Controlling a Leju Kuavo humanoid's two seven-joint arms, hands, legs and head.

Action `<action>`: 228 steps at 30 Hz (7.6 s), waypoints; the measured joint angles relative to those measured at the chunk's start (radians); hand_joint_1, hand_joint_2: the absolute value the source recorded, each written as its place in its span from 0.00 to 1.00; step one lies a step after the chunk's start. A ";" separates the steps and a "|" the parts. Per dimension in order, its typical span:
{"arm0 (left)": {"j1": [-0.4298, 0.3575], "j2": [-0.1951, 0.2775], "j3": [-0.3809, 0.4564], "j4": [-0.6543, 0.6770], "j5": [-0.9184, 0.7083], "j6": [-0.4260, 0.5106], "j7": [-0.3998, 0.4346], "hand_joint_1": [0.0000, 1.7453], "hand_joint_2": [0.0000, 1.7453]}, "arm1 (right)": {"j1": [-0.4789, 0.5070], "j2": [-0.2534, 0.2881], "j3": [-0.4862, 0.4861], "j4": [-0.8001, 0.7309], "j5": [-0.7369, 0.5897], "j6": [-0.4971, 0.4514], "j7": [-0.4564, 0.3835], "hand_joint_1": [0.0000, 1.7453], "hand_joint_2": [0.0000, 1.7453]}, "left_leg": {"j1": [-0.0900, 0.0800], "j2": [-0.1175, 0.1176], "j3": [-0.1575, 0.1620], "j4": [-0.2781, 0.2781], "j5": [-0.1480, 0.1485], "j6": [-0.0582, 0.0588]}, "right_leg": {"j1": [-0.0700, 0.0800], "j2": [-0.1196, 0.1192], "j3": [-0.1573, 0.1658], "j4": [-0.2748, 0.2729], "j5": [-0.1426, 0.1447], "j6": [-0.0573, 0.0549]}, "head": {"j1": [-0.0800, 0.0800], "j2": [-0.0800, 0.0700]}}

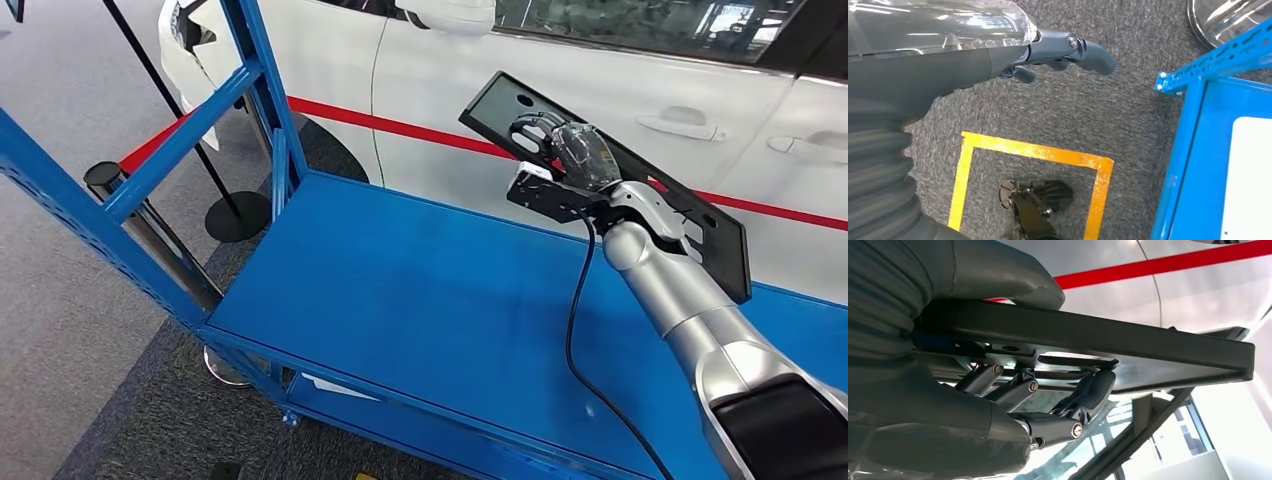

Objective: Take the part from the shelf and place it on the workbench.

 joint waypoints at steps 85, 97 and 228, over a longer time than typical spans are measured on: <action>-0.009 -0.017 -0.067 -0.001 -0.038 0.019 0.016 0.00 1.00 | 0.062 -0.056 -0.002 -0.042 -0.004 -0.006 0.015 1.00 1.00 | -0.024 -0.012 0.046 0.037 -0.076 -0.020 | 0.001 -0.015 0.053 -0.220 0.175 -0.028 | -0.006 0.000; -0.010 -0.021 -0.066 -0.001 -0.040 0.015 0.014 0.00 1.00 | 0.060 -0.058 -0.007 -0.030 -0.023 0.008 0.010 1.00 1.00 | -0.013 0.004 -0.068 0.053 0.012 -0.008 | -0.006 -0.012 0.132 -0.137 0.058 0.005 | -0.006 0.000; 0.087 0.047 -0.045 0.042 -0.022 0.051 0.177 0.00 1.00 | 0.360 -0.258 -0.397 -0.275 0.013 0.024 -0.039 1.00 1.00 | -0.013 -0.065 -0.090 0.127 -0.046 -0.050 | -0.020 0.006 0.118 -0.199 0.079 -0.025 | -0.009 0.000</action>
